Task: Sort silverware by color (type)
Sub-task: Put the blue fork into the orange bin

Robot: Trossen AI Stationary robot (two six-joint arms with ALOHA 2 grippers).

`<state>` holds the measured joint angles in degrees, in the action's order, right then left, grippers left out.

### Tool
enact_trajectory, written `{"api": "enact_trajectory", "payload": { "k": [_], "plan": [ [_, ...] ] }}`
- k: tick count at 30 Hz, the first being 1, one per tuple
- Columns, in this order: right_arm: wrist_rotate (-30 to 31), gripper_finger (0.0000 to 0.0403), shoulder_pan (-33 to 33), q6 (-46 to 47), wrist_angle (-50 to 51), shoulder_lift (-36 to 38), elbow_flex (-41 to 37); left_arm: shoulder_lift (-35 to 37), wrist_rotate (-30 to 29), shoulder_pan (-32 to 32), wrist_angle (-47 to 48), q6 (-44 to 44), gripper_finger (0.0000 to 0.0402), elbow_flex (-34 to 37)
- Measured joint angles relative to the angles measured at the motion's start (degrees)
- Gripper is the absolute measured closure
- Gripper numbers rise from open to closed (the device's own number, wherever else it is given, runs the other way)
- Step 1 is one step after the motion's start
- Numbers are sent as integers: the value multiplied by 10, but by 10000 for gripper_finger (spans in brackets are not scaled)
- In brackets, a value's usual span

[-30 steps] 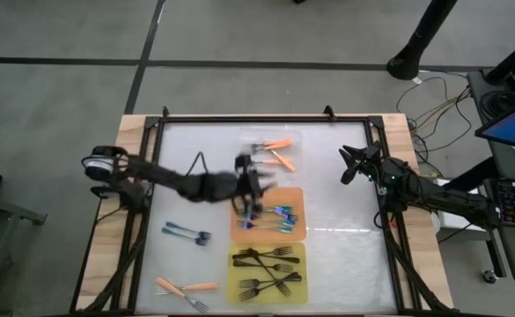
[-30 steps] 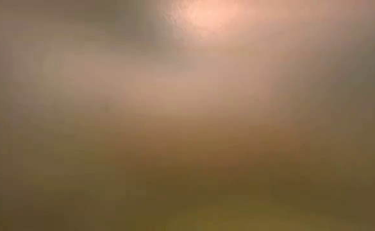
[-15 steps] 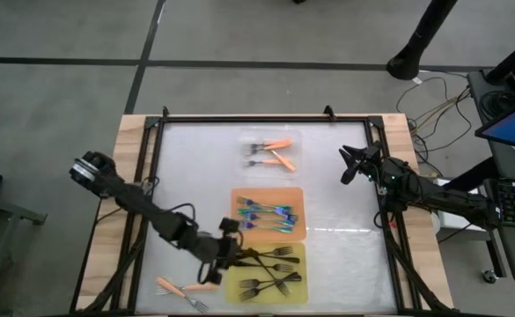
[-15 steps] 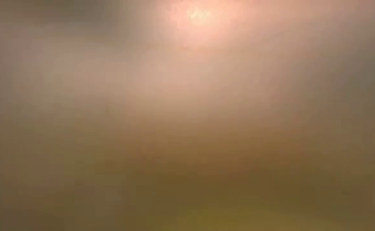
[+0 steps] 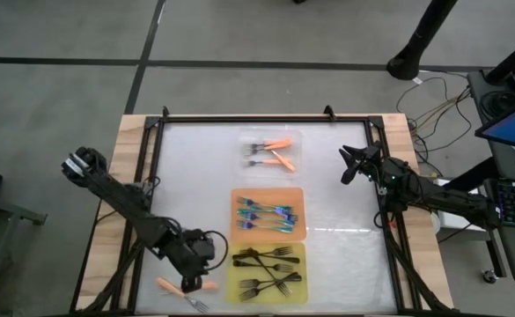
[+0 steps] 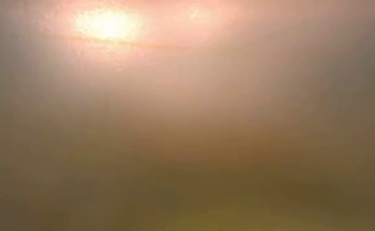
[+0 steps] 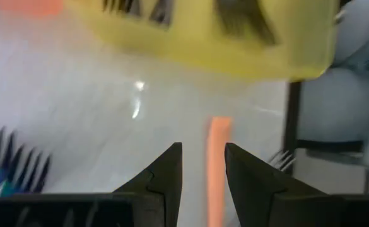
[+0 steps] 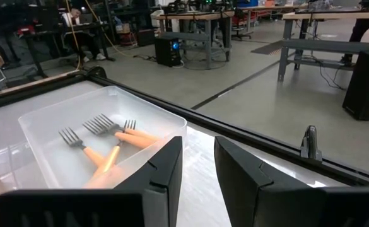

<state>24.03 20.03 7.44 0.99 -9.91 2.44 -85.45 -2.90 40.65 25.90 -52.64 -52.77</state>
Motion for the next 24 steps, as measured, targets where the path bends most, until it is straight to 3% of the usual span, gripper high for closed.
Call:
{"api": "enact_trajectory", "payload": {
  "k": [11,18,24],
  "plan": [
    [0,319,0,0,0,0,0,0,-17,-10,217,-8,302,1],
    [0,319,0,0,0,0,0,1,-126,-28,228,16,302,4],
    [0,319,0,0,0,0,0,4,-119,-51,229,5,302,46]
  ]
}}
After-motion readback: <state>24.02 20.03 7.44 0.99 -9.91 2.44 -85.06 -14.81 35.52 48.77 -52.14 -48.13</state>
